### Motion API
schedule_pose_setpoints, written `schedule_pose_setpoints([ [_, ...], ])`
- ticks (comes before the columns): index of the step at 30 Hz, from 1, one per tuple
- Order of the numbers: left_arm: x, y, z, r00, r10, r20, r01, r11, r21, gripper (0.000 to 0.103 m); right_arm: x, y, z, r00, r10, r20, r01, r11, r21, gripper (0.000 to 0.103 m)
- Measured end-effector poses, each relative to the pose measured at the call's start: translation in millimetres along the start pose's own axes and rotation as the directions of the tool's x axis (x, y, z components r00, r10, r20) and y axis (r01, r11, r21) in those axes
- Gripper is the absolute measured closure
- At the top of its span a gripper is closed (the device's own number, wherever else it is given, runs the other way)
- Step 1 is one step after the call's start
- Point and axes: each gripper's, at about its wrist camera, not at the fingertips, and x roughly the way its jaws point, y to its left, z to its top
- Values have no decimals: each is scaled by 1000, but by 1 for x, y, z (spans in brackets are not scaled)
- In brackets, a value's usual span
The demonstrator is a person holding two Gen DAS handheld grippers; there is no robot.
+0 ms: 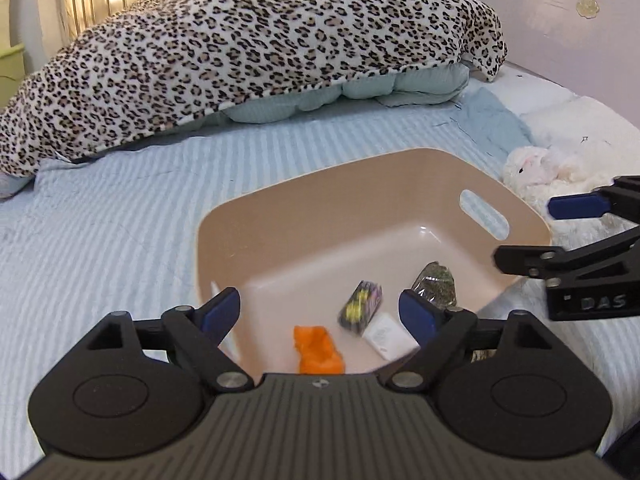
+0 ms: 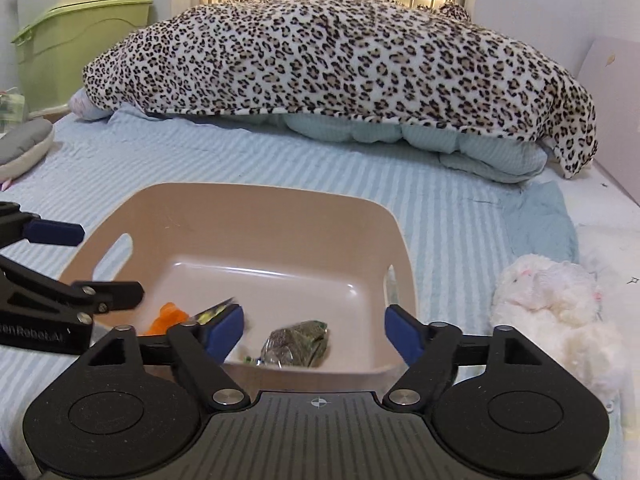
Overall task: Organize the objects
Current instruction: 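Lift both items over the basket and release them inside, then grasp the blue-and-white box with left tool while right tool grasps the floral scrunchie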
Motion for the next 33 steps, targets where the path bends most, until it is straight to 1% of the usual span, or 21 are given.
schedule_pose_setpoints([
  [1, -4, 1, -2, 1000, 2, -1, -2, 1000, -1, 16, -4, -1, -3, 1000, 3, -1, -3, 1000, 3, 15],
  [7, -20, 6, -22, 999, 27, -28, -27, 1000, -2, 16, -20, -5, -22, 1000, 16, -24, -15, 999, 36, 10],
  [10, -27, 8, -33, 998, 43, -50, -43, 999, -6, 16, -21, -4, -35, 999, 22, -49, -20, 999, 40, 10],
  [15, -32, 10, -55, 994, 45, -97, -46, 999, -12, 14, -15, 1, -56, 995, 18, -101, -15, 999, 30, 9],
  [19, -23, 9, -70, 988, 55, -144, -58, 998, -18, 14, -7, 5, -68, 990, 16, -143, -13, 1000, 21, 9],
  [22, -12, 9, -79, 982, 66, -176, -76, 996, -49, 14, 0, 8, -73, 985, 11, -170, -9, 1000, 10, 9],
  [26, 4, 5, -89, 976, 47, -211, -66, 994, -83, 14, 10, 10, -78, 980, 14, -200, -11, 1000, 12, 9],
  [28, 11, 2, -91, 974, 49, -222, -71, 993, -93, 14, 17, 10, -80, 976, 20, -215, -17, 1000, 14, 9],
  [31, 24, 2, -91, 969, 46, -244, -78, 989, -125, 14, 28, 12, -81, 972, 25, -232, -23, 1000, 13, 9],
  [33, 31, 3, -91, 967, 29, -255, -70, 986, -153, 14, 35, 14, -82, 970, 24, -240, -21, 1000, 17, 9],
])
